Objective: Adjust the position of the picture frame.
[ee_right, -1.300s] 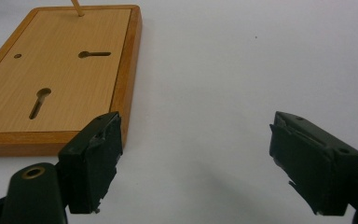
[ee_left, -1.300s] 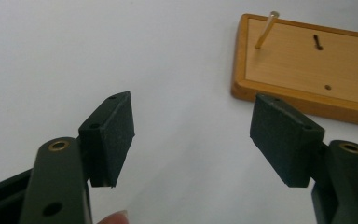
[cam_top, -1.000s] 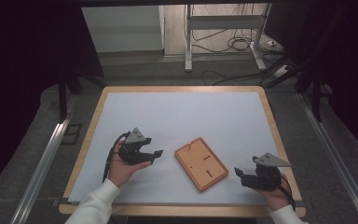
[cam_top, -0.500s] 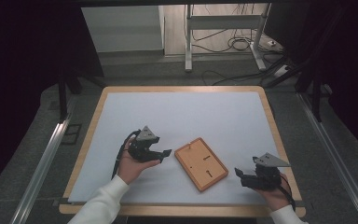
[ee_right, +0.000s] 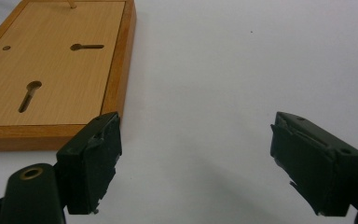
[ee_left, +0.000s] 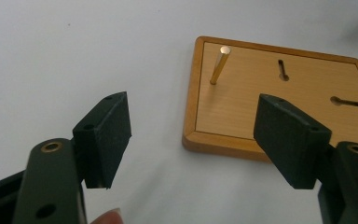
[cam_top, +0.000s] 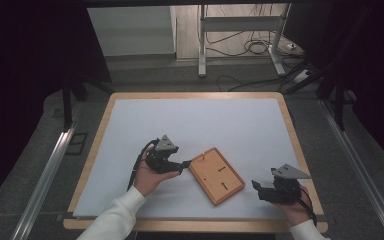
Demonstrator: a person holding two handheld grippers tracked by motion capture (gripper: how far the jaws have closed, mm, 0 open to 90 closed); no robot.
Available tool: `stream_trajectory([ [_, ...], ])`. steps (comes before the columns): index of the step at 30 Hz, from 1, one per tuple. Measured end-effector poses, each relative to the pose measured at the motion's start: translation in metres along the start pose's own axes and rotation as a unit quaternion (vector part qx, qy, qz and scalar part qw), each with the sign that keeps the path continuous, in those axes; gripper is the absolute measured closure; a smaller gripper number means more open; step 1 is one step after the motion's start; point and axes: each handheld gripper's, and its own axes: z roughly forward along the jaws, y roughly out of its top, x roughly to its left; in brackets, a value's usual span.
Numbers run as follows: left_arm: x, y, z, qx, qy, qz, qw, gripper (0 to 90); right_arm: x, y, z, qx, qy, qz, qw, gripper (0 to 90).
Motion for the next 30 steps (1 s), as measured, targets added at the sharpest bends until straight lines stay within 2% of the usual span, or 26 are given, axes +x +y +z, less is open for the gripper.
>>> stream_trajectory([
  [5, -0.006, 0.007, 0.009, 0.001, -0.004, 0.01, 0.9999, 27.2, 0.001, 0.0, 0.0, 0.0, -0.001, -0.001, 1.0, 16.8],
  [16, -0.014, 0.018, 0.032, 0.009, -0.015, 0.014, 0.9998, 27.6, 0.0, 0.001, -0.002, -0.008, -0.002, 0.0, 1.0, 16.8],
  [30, -0.019, 0.023, 0.054, 0.016, -0.013, 0.017, 0.9997, 31.8, 0.0, 0.001, -0.003, -0.009, -0.002, -0.002, 1.0, 16.8],
])
